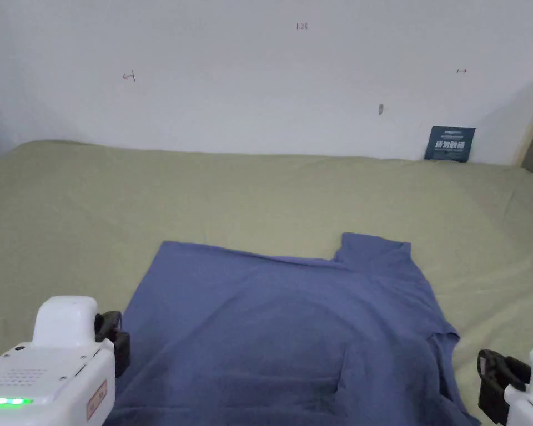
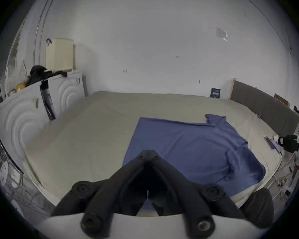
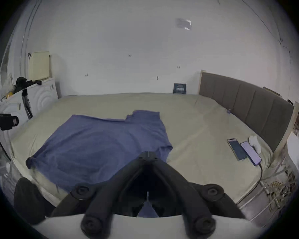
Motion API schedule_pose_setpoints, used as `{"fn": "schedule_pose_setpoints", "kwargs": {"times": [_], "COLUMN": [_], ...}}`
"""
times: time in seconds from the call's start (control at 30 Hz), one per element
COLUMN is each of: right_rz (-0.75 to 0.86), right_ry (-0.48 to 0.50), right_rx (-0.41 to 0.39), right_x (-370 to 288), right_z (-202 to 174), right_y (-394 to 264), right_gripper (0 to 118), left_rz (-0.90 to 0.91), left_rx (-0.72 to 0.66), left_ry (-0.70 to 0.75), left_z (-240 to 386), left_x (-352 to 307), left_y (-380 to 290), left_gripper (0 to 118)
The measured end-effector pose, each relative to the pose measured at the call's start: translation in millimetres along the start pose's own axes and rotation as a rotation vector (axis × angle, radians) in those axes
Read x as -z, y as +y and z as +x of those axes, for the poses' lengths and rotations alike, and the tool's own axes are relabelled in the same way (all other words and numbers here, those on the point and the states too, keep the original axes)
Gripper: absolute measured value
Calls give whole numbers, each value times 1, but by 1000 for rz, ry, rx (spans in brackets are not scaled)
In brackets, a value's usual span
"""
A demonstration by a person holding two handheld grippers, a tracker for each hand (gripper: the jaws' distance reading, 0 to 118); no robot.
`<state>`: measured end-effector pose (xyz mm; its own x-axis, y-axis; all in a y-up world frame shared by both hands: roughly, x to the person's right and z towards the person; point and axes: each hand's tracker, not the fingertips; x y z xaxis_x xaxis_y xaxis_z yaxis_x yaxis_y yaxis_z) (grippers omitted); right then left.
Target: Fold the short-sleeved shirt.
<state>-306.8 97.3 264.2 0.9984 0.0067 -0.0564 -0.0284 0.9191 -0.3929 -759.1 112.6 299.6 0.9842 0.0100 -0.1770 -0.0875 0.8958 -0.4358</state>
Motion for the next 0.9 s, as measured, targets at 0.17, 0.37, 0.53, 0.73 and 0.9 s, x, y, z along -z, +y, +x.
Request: {"fn": "schedule_pose_setpoints", "kwargs": {"times": [0.17,0.37,0.53,0.73,0.9], "right_rz": [11,-32,-96,-160,-215], "right_ry": [18,23,20,11,2], "right_rx": [-1,-26,-41,-39,13], "right_x": [-6,0,6,16,23], "right_z": [-8,-8,-1,6,18], "right_y": [-1,-14,-25,-38,-46], "right_gripper": [1,1,1,1,1], "left_rz": [25,-68,-229,-458,-553], "left_rx": [25,45,-20,-84,-30], "left_ry": [13,81,48,-36,1], "left_z": [-1,-38,-75,-96,-98], "left_x": [-2,3,16,45,78], "left_y": [-3,-18,-39,-68,-90], "left_gripper": [0,0,0,111,118]}}
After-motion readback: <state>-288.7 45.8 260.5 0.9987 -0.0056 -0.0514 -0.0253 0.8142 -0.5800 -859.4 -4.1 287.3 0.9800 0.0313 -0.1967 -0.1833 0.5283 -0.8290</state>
